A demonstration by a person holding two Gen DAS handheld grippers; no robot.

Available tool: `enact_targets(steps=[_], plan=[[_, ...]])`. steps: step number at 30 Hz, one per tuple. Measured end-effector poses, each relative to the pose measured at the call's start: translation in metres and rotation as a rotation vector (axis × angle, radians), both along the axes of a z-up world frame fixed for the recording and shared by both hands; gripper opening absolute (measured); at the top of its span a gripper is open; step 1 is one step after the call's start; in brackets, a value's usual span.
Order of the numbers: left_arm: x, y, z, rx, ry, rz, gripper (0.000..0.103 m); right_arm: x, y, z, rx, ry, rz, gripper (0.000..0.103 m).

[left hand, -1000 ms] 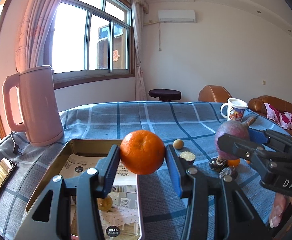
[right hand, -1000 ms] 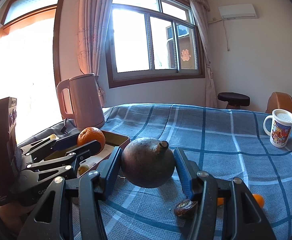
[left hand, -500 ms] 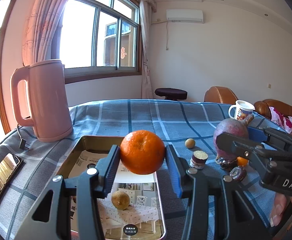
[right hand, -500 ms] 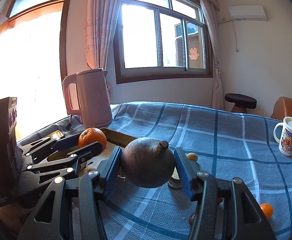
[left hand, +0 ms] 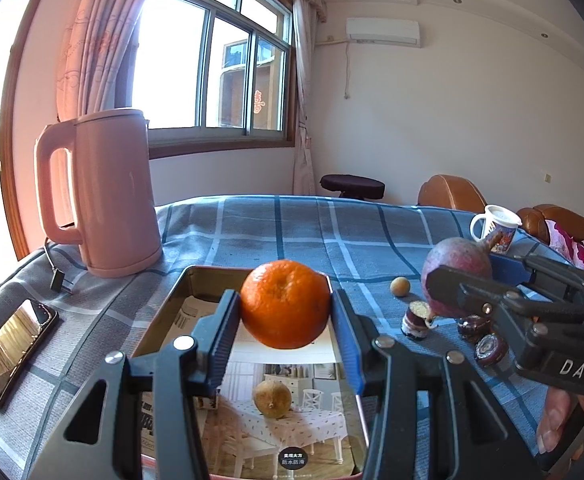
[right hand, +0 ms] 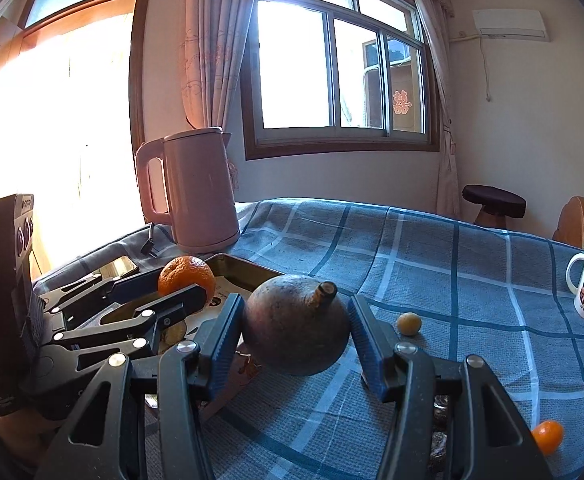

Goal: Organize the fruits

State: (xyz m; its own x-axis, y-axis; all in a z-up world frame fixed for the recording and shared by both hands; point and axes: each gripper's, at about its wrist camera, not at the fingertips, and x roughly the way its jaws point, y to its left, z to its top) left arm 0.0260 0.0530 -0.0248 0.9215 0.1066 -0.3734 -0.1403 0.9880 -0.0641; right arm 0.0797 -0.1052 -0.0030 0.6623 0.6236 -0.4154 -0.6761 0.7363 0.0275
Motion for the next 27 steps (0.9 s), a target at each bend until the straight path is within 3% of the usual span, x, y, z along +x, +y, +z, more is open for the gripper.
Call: enact_targets(steps=[16, 27], plan=[[0.003, 0.05, -0.004, -0.037, 0.057, 0.088, 0.048, 0.013, 0.032, -0.001, -0.042, 0.019, 0.038, 0.055], [0.007, 0.061, -0.009, -0.036, 0.097, 0.095, 0.048, 0.021, 0.065, -0.008, -0.084, 0.045, 0.088, 0.055]])
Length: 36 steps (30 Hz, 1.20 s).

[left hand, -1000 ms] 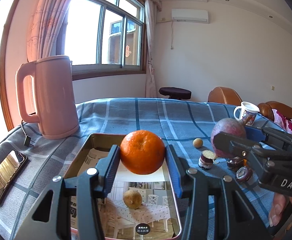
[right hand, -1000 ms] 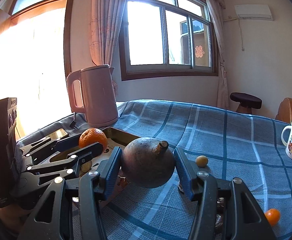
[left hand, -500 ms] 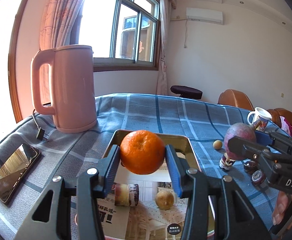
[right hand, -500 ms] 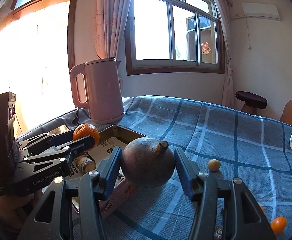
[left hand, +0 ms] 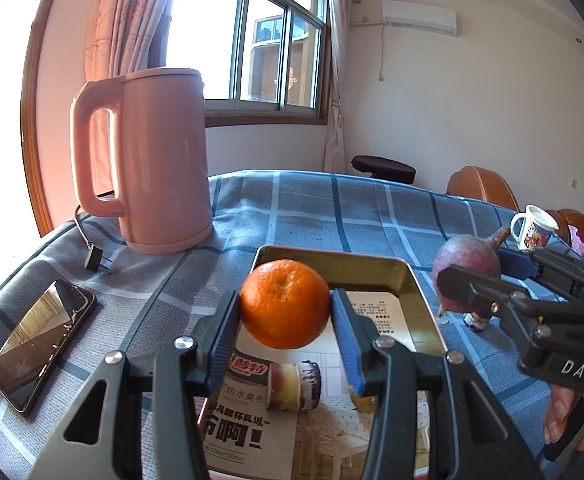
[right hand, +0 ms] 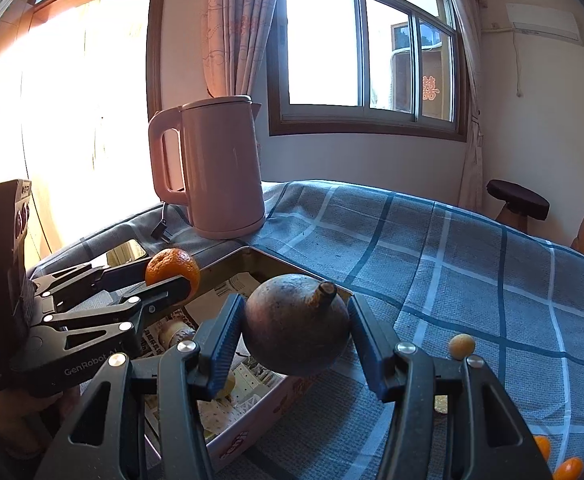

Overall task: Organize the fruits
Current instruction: 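Open the left gripper over the tin while the right gripper releases the purple fruit into it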

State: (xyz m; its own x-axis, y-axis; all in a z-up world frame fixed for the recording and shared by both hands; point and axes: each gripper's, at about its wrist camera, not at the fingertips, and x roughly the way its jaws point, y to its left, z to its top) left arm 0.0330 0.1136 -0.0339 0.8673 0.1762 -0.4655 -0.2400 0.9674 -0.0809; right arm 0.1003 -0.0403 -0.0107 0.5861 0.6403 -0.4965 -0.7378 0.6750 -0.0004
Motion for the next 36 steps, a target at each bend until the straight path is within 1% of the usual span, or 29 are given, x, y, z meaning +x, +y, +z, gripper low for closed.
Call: enact_targets(steps=[7, 12, 24, 28, 36], plan=[[0.006, 0.005, -0.003, -0.014, 0.041, 0.004, 0.048, -0.001, 0.017, -0.011, -0.032, 0.02, 0.025, 0.055], [0.007, 0.007, -0.004, -0.017, 0.053, 0.002, 0.048, 0.004, 0.02, -0.019, -0.039, 0.046, 0.019, 0.055], [0.014, 0.006, -0.007, -0.02, 0.099, -0.009, 0.048, 0.006, 0.033, -0.036, -0.093, 0.068, 0.035, 0.055], [0.018, 0.007, -0.01, -0.026, 0.116, -0.012, 0.048, 0.008, 0.033, -0.037, -0.1, 0.08, 0.032, 0.055], [0.019, 0.005, -0.01, -0.006, 0.126, -0.006, 0.048, 0.011, 0.034, -0.038, -0.101, 0.091, 0.039, 0.055]])
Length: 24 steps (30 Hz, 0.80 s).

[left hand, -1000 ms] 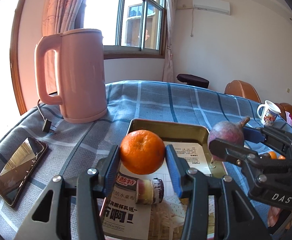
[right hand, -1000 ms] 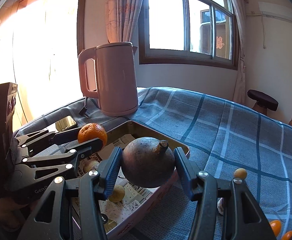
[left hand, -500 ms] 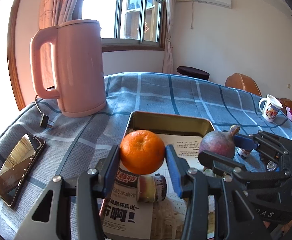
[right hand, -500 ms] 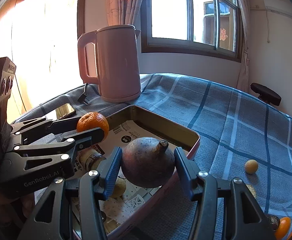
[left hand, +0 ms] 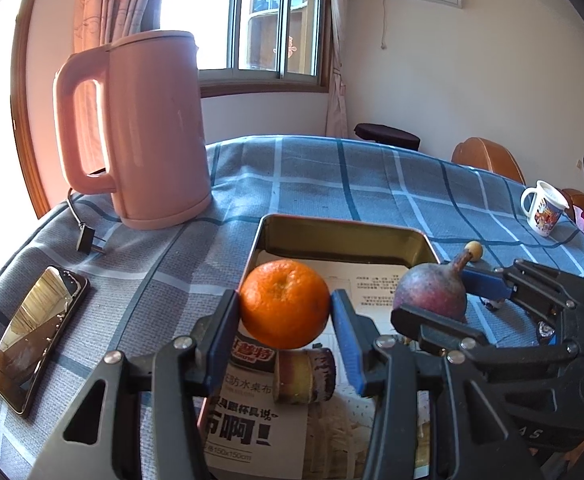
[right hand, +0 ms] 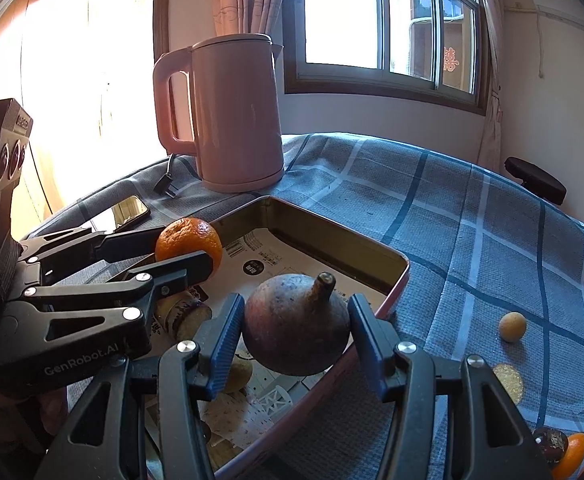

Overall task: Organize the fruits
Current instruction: 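Open the left gripper over the tin while the right gripper releases the purple fruit into it, then move both open grippers back to the remaining fruits on the tablecloth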

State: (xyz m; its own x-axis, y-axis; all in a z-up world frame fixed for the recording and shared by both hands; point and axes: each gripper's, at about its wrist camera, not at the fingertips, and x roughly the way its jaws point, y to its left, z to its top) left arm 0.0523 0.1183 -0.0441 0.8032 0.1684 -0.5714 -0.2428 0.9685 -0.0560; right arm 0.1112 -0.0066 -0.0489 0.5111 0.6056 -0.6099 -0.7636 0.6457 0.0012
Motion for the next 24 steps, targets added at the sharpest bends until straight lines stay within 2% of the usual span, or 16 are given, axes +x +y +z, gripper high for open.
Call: enact_targets(steps=[2, 4, 6, 8, 11, 15, 20, 24], plan=[[-0.001, 0.001, 0.0, -0.007, -0.004, 0.002, 0.05, 0.001, 0.0, 0.0, 0.004, 0.007, 0.008, 0.056], [-0.004, 0.002, 0.001, -0.009, -0.017, 0.011, 0.056, 0.002, -0.001, 0.0, 0.013, 0.009, 0.01, 0.058], [-0.007, 0.005, 0.003, -0.017, -0.032, 0.029, 0.064, 0.001, -0.005, 0.002, 0.029, 0.004, -0.005, 0.063], [-0.011, 0.007, 0.005, -0.034, -0.05, 0.03, 0.072, 0.003, -0.01, 0.003, 0.049, 0.01, -0.034, 0.075], [-0.017, 0.002, 0.012, -0.05, -0.09, 0.012, 0.08, 0.004, -0.023, 0.006, 0.077, 0.037, -0.062, 0.076], [-0.025, -0.018, 0.028, -0.04, -0.147, -0.024, 0.089, -0.004, -0.05, 0.013, 0.053, 0.007, -0.102, 0.076], [-0.024, -0.054, 0.039, -0.059, -0.181, -0.11, 0.093, -0.015, -0.108, 0.02, 0.017, -0.053, -0.201, 0.076], [-0.014, -0.095, 0.038, -0.038, -0.161, -0.196, 0.093, -0.014, -0.166, 0.021, -0.003, -0.078, -0.33, 0.076]])
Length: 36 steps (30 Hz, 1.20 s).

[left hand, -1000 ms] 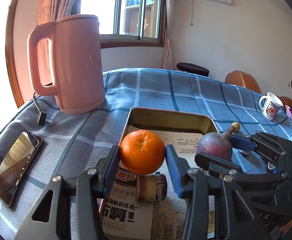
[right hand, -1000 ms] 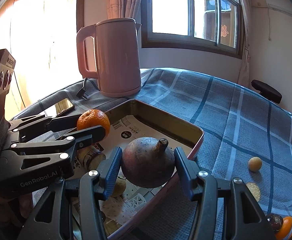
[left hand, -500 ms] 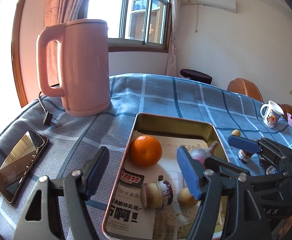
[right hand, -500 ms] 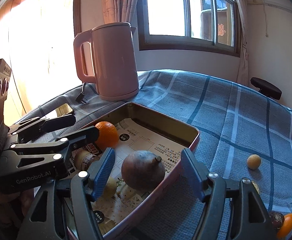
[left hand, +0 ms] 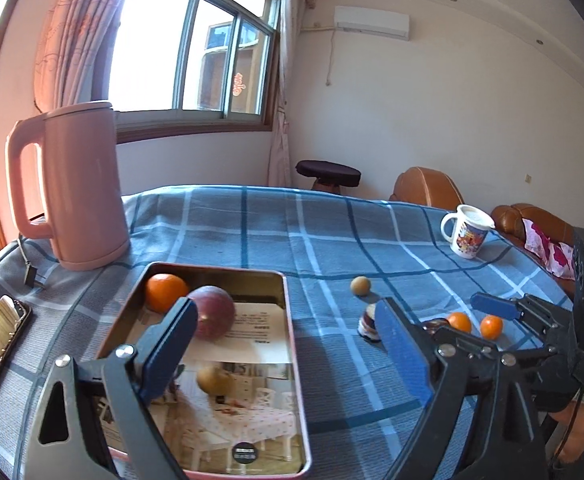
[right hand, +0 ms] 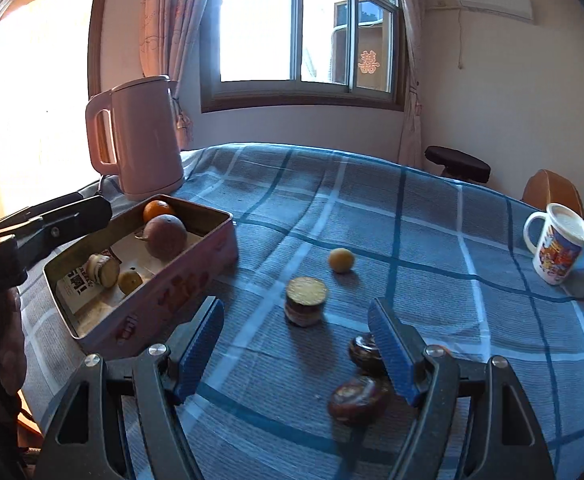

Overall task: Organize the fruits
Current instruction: 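Move both open grippers back to the remaining fruits on the tablecloth, then grasp the dark brown round fruit with the left gripper while the right gripper grasps the oval orange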

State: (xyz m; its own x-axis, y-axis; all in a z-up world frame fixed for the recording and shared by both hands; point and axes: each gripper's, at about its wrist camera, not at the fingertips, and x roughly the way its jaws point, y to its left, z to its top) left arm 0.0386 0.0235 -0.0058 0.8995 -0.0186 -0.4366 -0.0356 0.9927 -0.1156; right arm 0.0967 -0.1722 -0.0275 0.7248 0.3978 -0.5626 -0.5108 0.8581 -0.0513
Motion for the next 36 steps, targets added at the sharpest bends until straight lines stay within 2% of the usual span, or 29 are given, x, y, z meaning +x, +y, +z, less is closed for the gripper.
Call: enact_targets(steps=[8, 12, 18, 20, 22, 25, 27, 29, 33, 36], plan=[[0.023, -0.08, -0.015, 0.041, 0.078, -0.172, 0.093, 0.016, -0.096, 0.0, 0.011, 0.008, -0.282, 0.076], [0.035, -0.107, -0.029, 0.064, 0.131, -0.227, 0.092, 0.022, -0.117, -0.006, 0.046, 0.057, -0.315, 0.076], [0.051, -0.128, -0.042, 0.061, 0.217, -0.303, 0.086, 0.03, -0.115, -0.015, 0.043, 0.108, -0.325, 0.076], [0.055, -0.136, -0.045, 0.085, 0.245, -0.32, 0.082, 0.033, -0.113, -0.018, 0.034, 0.129, -0.323, 0.076], [0.06, -0.141, -0.049, 0.083, 0.274, -0.353, 0.067, 0.037, -0.113, -0.023, 0.032, 0.162, -0.316, 0.075], [0.066, -0.146, -0.055, 0.086, 0.311, -0.378, 0.065, 0.04, -0.113, -0.026, 0.03, 0.187, -0.316, 0.075], [0.07, -0.148, -0.057, 0.08, 0.332, -0.385, 0.065, 0.045, -0.112, -0.032, 0.022, 0.224, -0.31, 0.069], [0.073, -0.149, -0.059, 0.072, 0.348, -0.395, 0.063, 0.048, -0.113, -0.036, 0.024, 0.255, -0.302, 0.06], [0.081, -0.146, -0.066, 0.027, 0.395, -0.426, 0.038, 0.047, -0.112, -0.041, 0.025, 0.278, -0.289, 0.056], [0.081, -0.144, -0.065, 0.006, 0.392, -0.425, 0.038, 0.047, -0.115, -0.041, 0.05, 0.282, -0.283, 0.051]])
